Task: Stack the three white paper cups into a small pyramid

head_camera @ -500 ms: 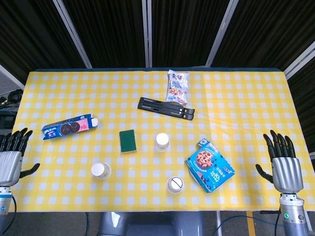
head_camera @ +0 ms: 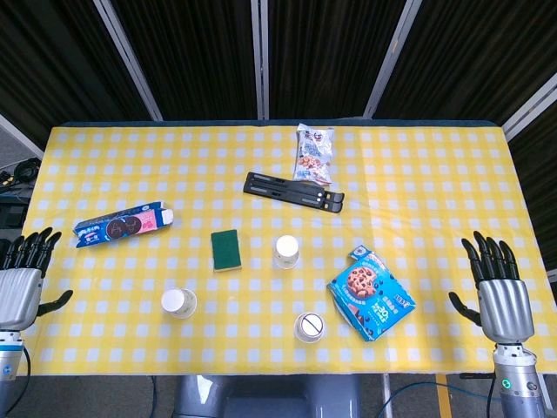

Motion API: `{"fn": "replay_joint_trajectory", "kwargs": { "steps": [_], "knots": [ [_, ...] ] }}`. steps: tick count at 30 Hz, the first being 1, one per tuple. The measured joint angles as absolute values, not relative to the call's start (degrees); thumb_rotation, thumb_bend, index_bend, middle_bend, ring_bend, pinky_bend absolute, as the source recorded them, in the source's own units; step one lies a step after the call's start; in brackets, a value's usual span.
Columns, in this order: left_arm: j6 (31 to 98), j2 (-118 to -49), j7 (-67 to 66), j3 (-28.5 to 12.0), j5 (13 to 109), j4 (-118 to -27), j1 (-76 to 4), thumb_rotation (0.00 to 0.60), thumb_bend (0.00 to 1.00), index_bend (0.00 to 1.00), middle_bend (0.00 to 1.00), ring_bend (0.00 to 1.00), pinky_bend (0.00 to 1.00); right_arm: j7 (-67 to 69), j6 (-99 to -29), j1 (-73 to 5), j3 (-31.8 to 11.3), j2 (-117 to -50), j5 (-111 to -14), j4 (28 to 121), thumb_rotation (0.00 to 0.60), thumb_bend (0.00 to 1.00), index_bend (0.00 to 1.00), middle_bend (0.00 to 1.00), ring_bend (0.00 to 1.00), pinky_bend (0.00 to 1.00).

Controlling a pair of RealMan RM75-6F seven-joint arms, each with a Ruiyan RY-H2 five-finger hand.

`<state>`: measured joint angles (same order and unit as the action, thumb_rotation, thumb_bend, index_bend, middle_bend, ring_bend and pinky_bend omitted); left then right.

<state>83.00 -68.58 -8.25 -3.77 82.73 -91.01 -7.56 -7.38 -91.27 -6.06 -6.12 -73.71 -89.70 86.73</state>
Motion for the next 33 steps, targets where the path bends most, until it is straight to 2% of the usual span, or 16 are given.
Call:
{"fn": "replay_joint_trajectory", "kwargs": {
  "steps": [15, 17, 22, 24, 33],
  "knots": [
    [83.42, -68.81, -8.25, -3.32, 84.67, -91.07, -7.94, 0.600, 0.18, 0.01, 0.00, 0.00, 0.00, -7.35, -91.26, -6.16, -5.38, -73.77, -90.97, 86.48, 0.600, 0.10, 0.00, 0.00, 0.00, 0.00],
    [83.42, -68.91, -8.10, -3.29, 85.01, -91.09, -8.07, 0.600, 0.18, 0.05, 0.00, 0.00, 0.00, -7.43, -91.29, -6.18, -5.36, -73.76, -91.08, 86.55, 0.600, 0.10, 0.00, 0.00, 0.00, 0.00],
    [82.31, -69.42, -8.66, -3.39, 85.74, -91.61, -9.27, 0.600, 0.18, 0.24, 0.00, 0.00, 0.00, -7.19, -91.17, -6.23, -5.27, -73.80, -91.20, 86.59, 0.600, 0.10, 0.00, 0.00, 0.00, 0.00],
    [81.37, -69.68, -9.64, -3.31, 86.24, -92.09, -10.00, 0.600, 0.18, 0.27, 0.00, 0.00, 0.00, -6.90, -91.24, -6.24, -5.27, -73.80, -91.29, 86.57, 0.600, 0.10, 0.00, 0.00, 0.00, 0.00],
    [74.55, -70.32, -15.99, -2.73, 88.10, -96.14, -14.55, 0.600, 0.18, 0.23, 0.00, 0.00, 0.00, -5.47, -91.82, -6.08, -5.45, -73.35, -91.41, 86.72, 0.600, 0.10, 0.00, 0.00, 0.00, 0.00]
  ]
}}
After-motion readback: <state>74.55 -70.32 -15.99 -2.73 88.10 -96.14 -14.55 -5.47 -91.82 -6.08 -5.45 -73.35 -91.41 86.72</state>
